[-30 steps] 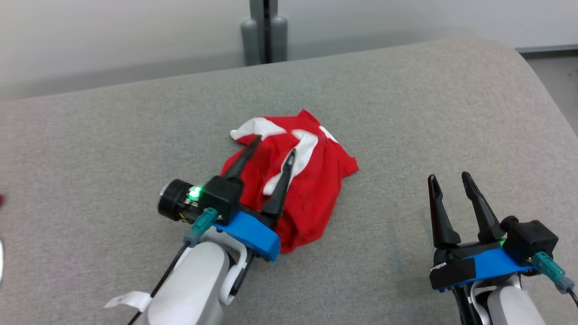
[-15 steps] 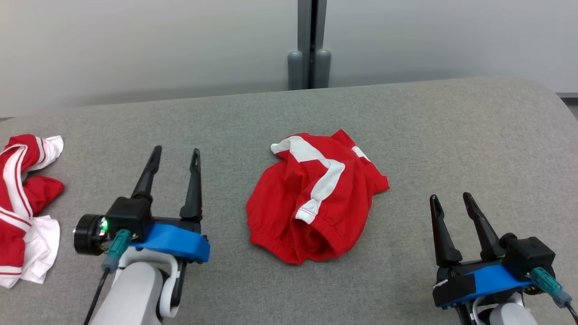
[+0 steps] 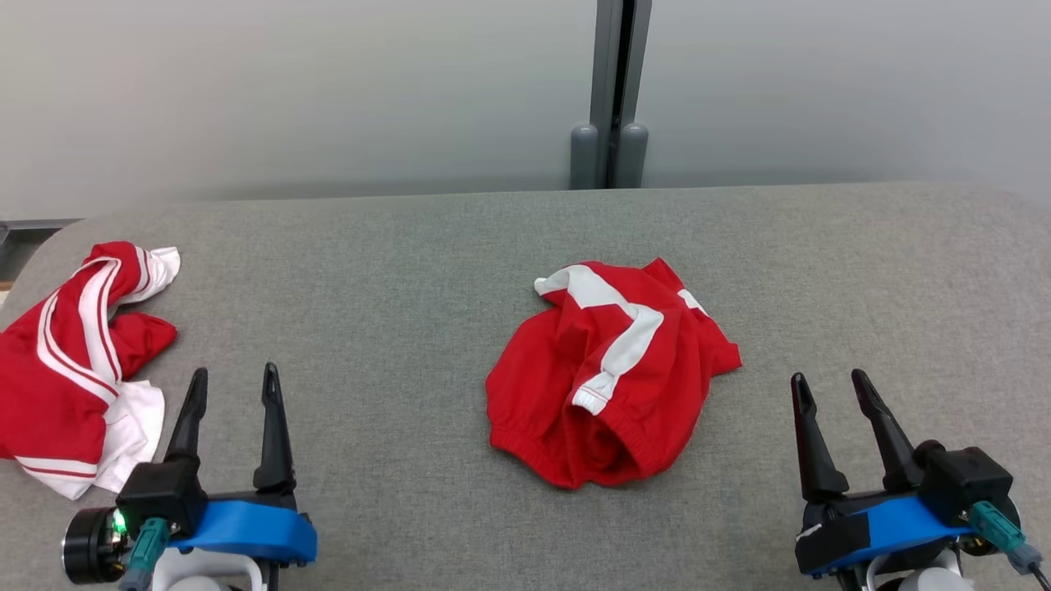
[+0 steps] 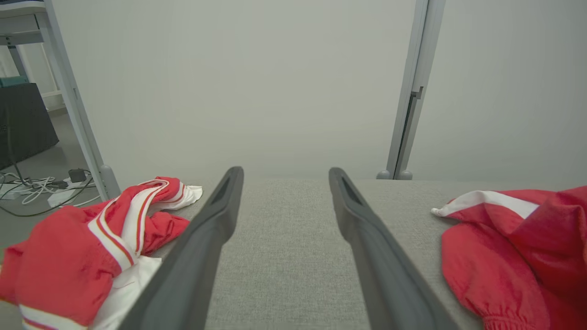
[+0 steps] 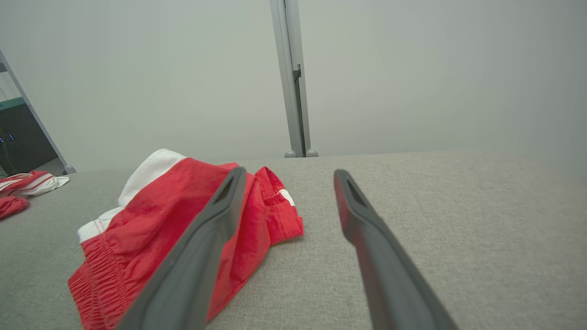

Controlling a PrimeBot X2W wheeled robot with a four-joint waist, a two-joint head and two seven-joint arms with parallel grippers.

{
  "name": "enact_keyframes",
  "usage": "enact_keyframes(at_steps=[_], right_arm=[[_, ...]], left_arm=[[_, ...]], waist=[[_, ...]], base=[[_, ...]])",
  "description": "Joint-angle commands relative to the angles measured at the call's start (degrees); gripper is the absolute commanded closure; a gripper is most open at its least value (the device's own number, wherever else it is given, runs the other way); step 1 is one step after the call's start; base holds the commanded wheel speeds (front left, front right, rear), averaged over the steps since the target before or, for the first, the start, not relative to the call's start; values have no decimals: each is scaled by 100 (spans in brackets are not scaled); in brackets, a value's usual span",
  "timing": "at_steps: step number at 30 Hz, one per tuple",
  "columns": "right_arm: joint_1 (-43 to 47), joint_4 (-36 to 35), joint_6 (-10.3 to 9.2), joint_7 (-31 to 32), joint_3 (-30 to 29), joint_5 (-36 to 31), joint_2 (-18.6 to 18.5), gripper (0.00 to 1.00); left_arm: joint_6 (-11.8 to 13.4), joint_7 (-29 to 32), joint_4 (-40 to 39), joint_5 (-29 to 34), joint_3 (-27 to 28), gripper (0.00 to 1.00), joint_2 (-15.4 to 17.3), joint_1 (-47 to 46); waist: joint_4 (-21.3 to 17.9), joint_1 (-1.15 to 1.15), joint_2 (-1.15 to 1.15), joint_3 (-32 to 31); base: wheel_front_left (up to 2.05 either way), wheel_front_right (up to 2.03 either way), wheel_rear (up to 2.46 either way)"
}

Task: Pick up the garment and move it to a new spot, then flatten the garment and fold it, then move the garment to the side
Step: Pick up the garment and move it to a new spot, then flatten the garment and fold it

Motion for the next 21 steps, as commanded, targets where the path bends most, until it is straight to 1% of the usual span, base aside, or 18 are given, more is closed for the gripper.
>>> enact_keyframes(at_steps=[1, 7, 21], right_arm=[[89, 27, 1, -22, -14, -33, -25, 0], [202, 99, 1, -21, -3, -66, -25, 0], [200, 205, 1, -22, -13, -142, -25, 0]], left_arm=[[18, -26, -19, 40, 56, 0, 2, 94], [21, -27, 11, 159, 157, 0, -86, 388], [-82, -27, 120, 380, 278, 0, -174, 461]], waist=[[8, 0, 0, -30], [57, 0, 0, -143], [58, 0, 0, -166]], base=[[0, 0, 0], [0, 0, 0], [0, 0, 0]])
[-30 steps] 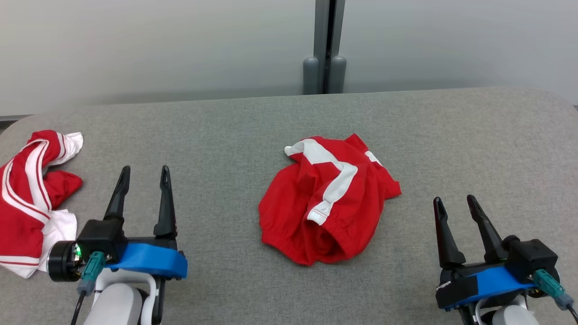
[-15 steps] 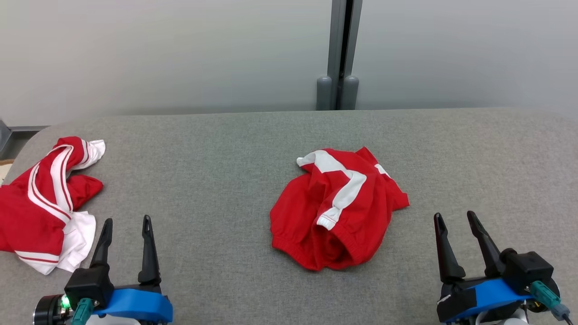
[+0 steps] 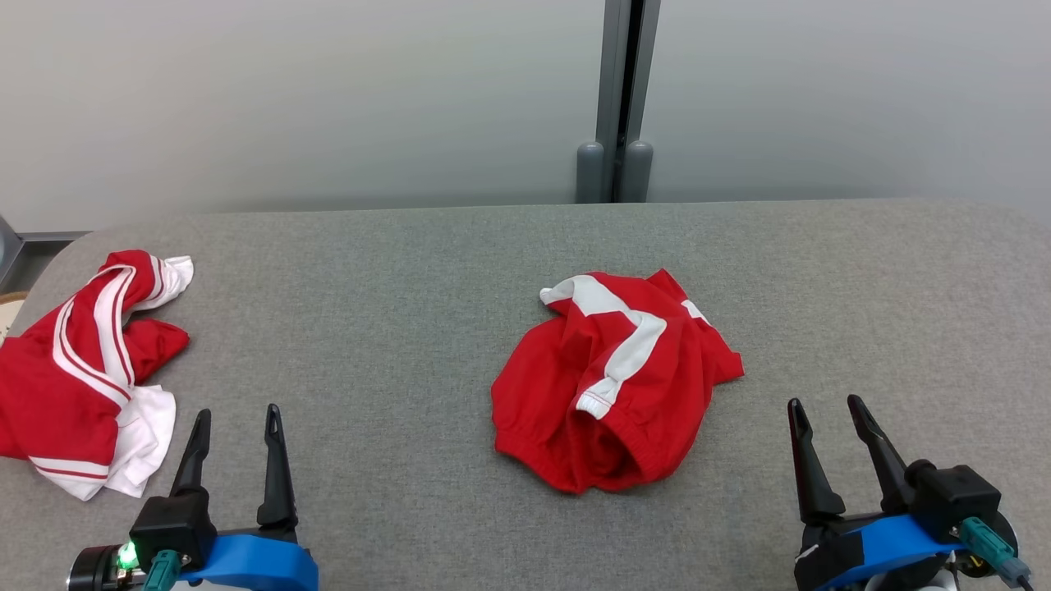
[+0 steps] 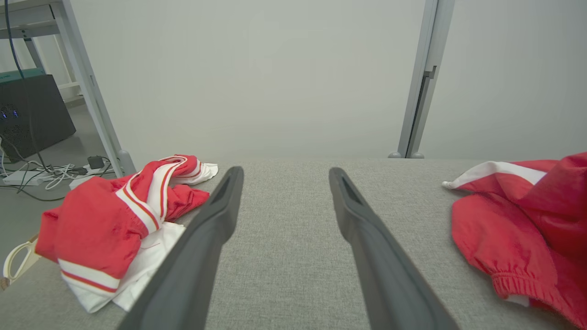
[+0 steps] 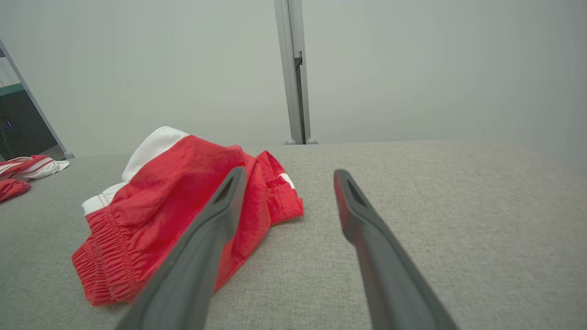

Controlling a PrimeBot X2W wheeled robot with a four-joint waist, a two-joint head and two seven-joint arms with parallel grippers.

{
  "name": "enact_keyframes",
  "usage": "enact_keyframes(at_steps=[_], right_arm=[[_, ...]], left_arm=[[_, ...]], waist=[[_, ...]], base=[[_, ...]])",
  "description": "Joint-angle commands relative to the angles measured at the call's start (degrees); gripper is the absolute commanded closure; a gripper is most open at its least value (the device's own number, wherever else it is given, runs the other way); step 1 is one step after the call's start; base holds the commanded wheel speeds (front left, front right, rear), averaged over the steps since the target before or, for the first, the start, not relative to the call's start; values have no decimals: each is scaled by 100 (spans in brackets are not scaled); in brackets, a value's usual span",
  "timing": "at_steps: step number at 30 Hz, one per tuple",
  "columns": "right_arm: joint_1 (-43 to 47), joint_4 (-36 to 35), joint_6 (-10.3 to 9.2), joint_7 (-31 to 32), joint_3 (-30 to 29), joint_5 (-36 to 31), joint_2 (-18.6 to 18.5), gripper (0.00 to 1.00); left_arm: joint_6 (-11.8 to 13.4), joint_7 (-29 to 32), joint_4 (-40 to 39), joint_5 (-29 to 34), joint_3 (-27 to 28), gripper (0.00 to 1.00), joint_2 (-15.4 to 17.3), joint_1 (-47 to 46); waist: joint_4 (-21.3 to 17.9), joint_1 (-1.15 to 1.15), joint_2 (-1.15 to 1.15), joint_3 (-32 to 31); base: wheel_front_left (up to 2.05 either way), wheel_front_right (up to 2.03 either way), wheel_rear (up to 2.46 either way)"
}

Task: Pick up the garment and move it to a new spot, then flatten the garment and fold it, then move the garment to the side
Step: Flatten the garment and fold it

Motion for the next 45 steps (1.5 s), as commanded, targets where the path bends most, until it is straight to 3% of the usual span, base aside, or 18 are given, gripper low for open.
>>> enact_keyframes(at_steps=[1, 17, 27, 32, 39, 45], right_arm=[[34, 26, 1, -22, -14, -45, -25, 0], [-141, 143, 1, -21, -37, -127, -25, 0], [-1126, 359, 1, 92, 173, -446, -25, 0], [-1596, 458, 1, 242, 567, -513, -26, 0], [-2061, 1096, 1, 739, 1100, -552, -40, 0], [-2321, 2140, 1, 1126, 1325, -621, -133, 0]], left_arm=[[-20, -27, 16, 46, 41, 0, 1, 39], [-120, -27, 84, 203, 135, 0, -113, -16], [-215, -27, 102, 278, 119, 0, -169, -178], [-263, -27, 110, 310, 103, 0, -227, -312], [-307, -27, 120, 355, 122, 0, -313, -434], [-357, -27, 157, 403, 95, 0, -384, -543]], waist=[[-2, 0, 0, -1], [32, 0, 0, -37], [173, 0, 0, 91], [277, 0, 0, 239], [378, 0, 0, 426], [519, 0, 0, 525]], base=[[0, 0, 0], [0, 0, 0], [0, 0, 0], [0, 0, 0], [0, 0, 0], [0, 0, 0]])
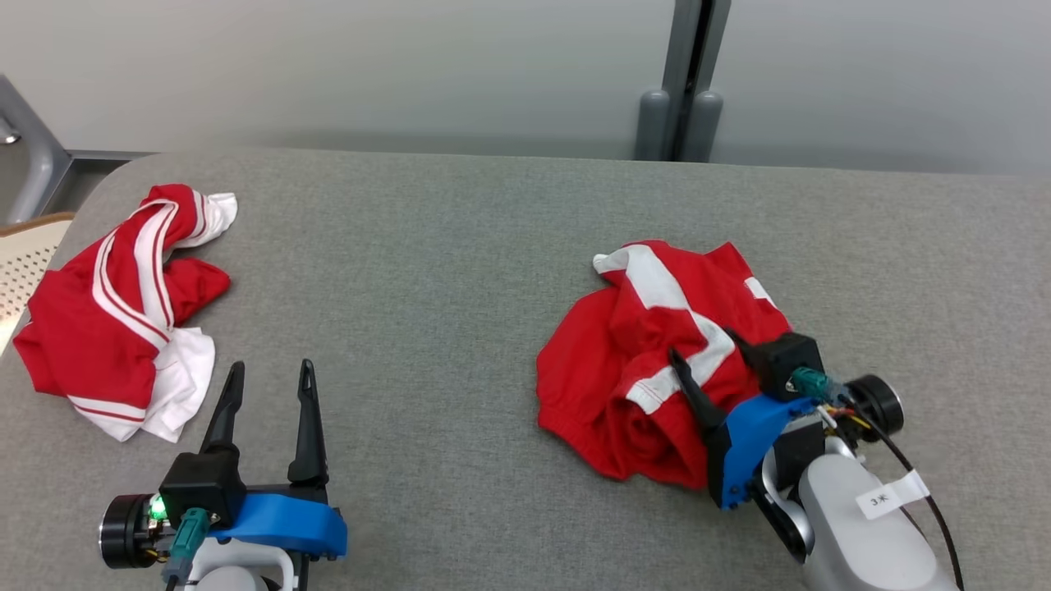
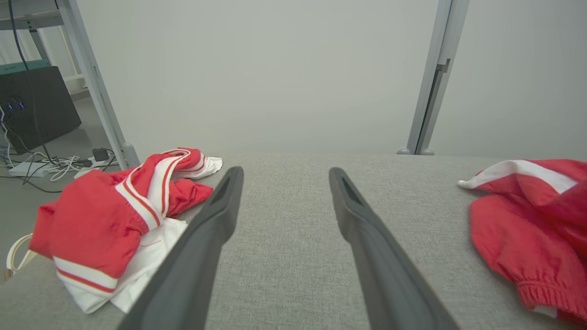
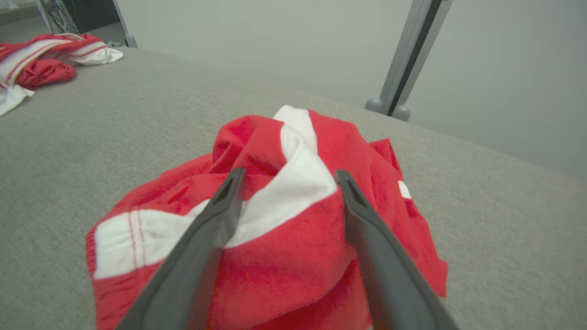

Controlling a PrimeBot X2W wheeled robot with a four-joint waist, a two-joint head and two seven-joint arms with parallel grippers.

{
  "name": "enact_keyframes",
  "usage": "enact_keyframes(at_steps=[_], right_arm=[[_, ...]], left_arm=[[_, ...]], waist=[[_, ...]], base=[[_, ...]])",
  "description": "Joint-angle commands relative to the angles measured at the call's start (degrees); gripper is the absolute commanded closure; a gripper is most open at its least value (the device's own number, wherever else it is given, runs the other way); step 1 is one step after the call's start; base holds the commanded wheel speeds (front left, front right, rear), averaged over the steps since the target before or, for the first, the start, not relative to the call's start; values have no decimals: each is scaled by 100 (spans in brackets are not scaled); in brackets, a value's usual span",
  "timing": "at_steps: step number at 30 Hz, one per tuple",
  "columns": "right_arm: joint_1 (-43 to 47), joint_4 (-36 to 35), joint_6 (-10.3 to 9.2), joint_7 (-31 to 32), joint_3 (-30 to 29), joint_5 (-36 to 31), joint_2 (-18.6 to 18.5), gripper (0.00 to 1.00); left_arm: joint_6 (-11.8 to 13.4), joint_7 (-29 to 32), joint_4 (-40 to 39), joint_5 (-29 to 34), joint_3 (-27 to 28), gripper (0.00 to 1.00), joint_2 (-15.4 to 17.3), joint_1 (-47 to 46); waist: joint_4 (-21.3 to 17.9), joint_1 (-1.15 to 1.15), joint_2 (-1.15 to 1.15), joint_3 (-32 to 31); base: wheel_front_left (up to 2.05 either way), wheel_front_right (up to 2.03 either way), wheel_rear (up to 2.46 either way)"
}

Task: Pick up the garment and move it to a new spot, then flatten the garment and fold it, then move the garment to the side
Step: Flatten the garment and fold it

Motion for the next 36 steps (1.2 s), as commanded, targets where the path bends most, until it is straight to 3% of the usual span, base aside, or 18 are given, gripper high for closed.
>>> enact_keyframes(at_steps=[1, 4, 5, 6, 14, 21, 28, 36], right_arm=[[-98, 337, 1, 113, 31, -34, -41, 0], [-65, 829, 1, 286, 58, -28, -46, 0], [-49, 949, 1, 329, 55, 22, -36, 5], [-27, 1059, 1, 348, 94, 55, -22, 100], [-43, 934, 1, -291, 560, 1016, 76, 100], [-304, 124, 1, -678, 1552, 2158, 65, 100], [-811, -341, 1, -921, 2167, 2964, 65, 100], [-1097, -815, 1, -1077, 2288, 3386, 67, 100]], left_arm=[[-22, -27, 17, 32, 14, 0, -6, -56], [-35, -27, 36, 48, 42, 0, -38, -53], [-41, -27, 40, 52, 52, 0, -51, -40], [-42, -27, 46, 53, 64, 0, -59, -28], [-78, -27, 37, 70, 143, 0, -136, -27], [-102, -27, 18, 88, 211, 0, -175, -134], [-156, -27, 48, 138, 220, 0, -220, -194], [-173, -27, 41, 181, 299, 0, -273, -226]], waist=[[57, 0, 0, 20], [106, 0, 0, 12], [115, 0, 0, 11], [120, 0, 0, 11], [153, 0, 0, 7], [276, 0, 0, 24], [429, 0, 0, 56], [578, 0, 0, 94]], base=[[0, 0, 0], [0, 0, 0], [0, 0, 0], [0, 0, 0], [0, 0, 0], [0, 0, 0], [0, 0, 0], [0, 0, 0]])
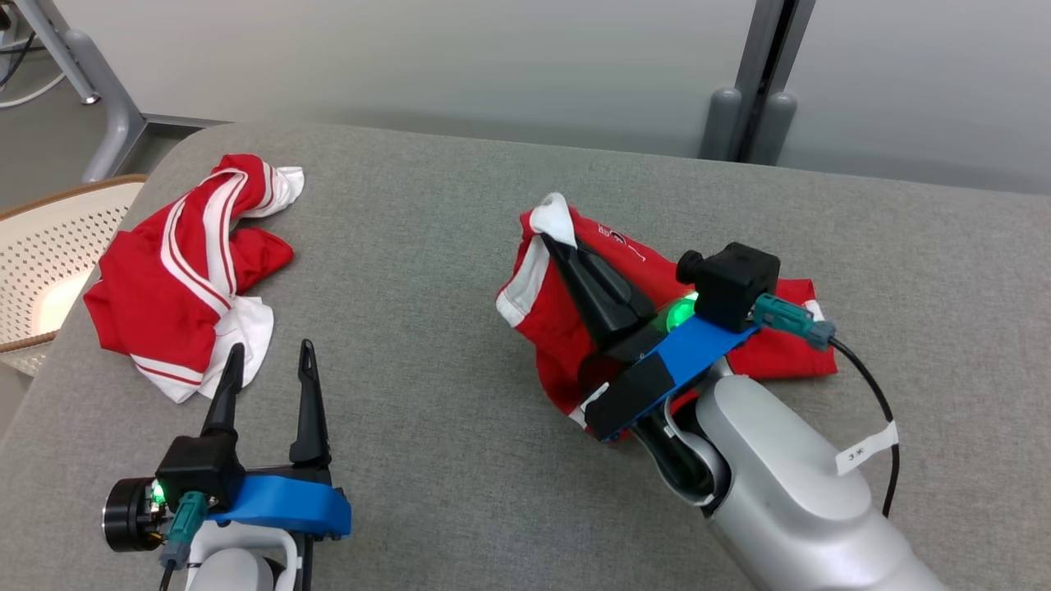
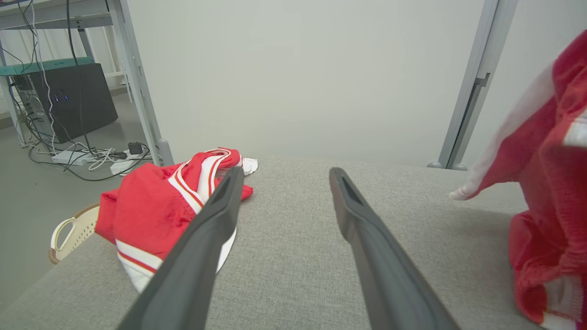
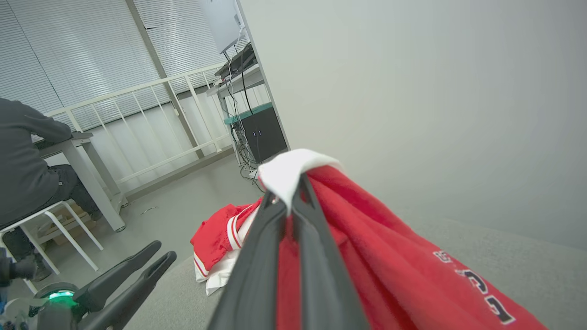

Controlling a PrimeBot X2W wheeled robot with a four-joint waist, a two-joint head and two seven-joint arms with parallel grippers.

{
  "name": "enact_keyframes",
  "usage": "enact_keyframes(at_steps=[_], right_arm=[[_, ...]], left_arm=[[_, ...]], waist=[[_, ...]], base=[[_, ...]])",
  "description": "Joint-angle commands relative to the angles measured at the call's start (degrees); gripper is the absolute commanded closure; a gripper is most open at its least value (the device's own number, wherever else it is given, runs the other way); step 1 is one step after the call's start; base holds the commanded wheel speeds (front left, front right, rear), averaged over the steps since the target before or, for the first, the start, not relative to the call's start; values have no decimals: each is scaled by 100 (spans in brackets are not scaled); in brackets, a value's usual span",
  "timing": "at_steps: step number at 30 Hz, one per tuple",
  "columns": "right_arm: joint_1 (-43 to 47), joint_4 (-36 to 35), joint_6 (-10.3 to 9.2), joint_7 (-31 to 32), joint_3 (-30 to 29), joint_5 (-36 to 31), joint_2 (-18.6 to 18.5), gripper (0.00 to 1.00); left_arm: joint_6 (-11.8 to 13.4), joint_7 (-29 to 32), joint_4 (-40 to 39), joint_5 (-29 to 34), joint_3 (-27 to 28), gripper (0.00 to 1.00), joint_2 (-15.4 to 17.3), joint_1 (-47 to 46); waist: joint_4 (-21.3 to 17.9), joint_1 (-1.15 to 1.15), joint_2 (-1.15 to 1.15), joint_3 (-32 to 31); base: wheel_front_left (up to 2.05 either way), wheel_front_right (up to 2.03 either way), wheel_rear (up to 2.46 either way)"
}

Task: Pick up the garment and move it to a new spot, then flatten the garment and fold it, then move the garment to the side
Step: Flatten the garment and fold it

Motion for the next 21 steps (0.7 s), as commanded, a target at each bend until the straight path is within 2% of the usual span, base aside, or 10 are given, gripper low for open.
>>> enact_keyframes(at_steps=[1, 9, 19, 20, 21], right_arm=[[60, -33, 1, -28, 6, -15, 0, 100], [1054, -37, 1, -30, 179, -353, -4, 100], [2672, 43, 1, -31, -296, -1108, -3, 100], [2795, 0, 1, -32, -334, -1125, -2, 79], [2893, -48, 1, -32, -365, -1148, 1, 50]], left_arm=[[-19, -27, -12, 45, 40, 0, -20, -33], [-11, -27, -17, 38, 95, 0, -54, 64], [-46, -27, 7, 63, 87, 0, -104, 140], [-45, -27, 4, 62, 92, 0, -104, 159], [-49, -27, 1, 61, 111, 0, -105, 174]], waist=[[-4, 0, 0, 3], [-234, 0, 0, -17], [-515, 0, 0, -154], [-537, 0, 0, -164], [-566, 0, 0, -180]], base=[[0, 0, 0], [0, 0, 0], [0, 0, 0], [0, 0, 0], [0, 0, 0]])
